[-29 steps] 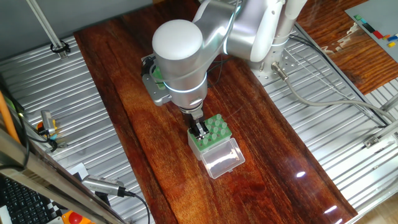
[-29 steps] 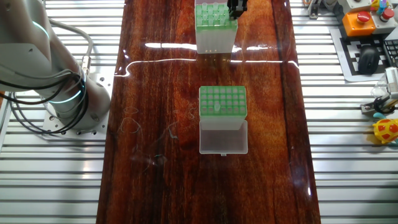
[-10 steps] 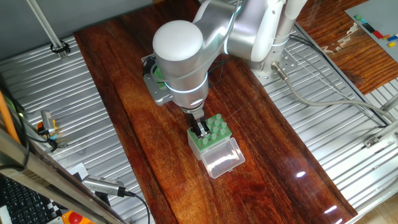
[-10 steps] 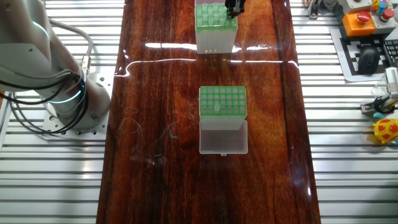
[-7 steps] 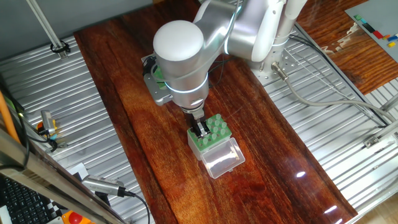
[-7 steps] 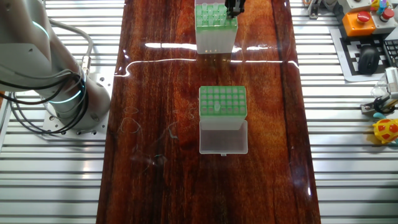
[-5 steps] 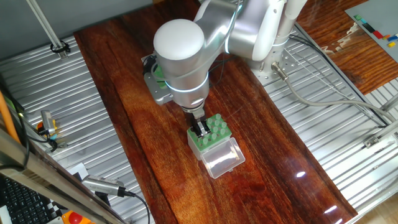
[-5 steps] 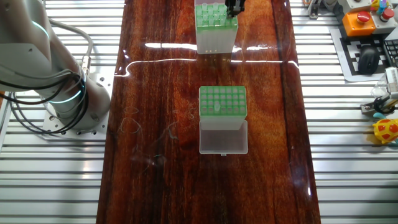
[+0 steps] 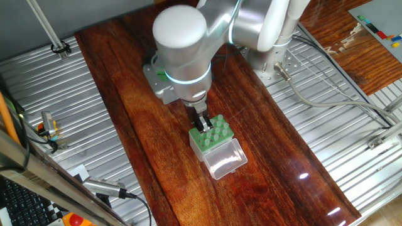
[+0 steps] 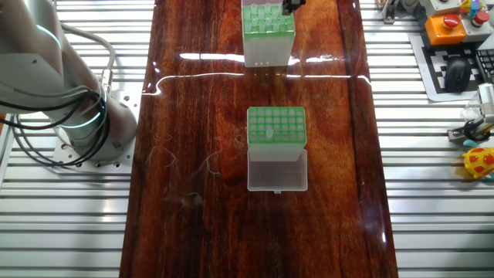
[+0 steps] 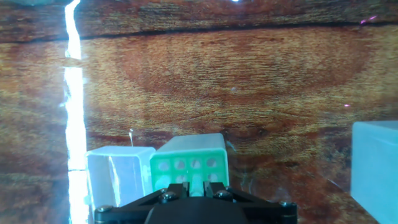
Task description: Transfer all large pipette tips from one holder to another
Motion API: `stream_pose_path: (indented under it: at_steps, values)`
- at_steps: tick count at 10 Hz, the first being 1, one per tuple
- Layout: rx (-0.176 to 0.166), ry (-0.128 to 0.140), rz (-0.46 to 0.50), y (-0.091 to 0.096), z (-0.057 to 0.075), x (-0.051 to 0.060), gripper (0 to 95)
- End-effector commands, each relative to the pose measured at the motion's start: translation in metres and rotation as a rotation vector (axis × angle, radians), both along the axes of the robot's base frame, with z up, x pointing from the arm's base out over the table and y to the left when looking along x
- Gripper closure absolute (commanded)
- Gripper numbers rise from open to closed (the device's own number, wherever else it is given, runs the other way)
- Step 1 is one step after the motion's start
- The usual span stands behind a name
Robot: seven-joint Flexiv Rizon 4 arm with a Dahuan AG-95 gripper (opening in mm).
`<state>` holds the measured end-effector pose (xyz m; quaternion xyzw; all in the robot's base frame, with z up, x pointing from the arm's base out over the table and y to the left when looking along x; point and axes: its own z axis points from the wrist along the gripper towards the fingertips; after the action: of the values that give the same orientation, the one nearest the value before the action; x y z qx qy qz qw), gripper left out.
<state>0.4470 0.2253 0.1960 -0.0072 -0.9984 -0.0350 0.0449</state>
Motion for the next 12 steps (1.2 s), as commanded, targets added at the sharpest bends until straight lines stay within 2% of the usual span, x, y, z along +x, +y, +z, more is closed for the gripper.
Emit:
stream_pose_path:
  at_steps: [1, 4, 7, 12]
  values:
    - [0.001, 0.002, 0.012, -0.002, 0.015, -0.001, 95.0]
    - [0.002, -0.002, 0.024, -0.004, 0.041, -0.005, 95.0]
    - [0.002, -0.001, 0.028, -0.002, 0.055, -0.006, 95.0]
    - [0.005, -0.004, 0.048, -0.007, 0.063, -0.008, 95.0]
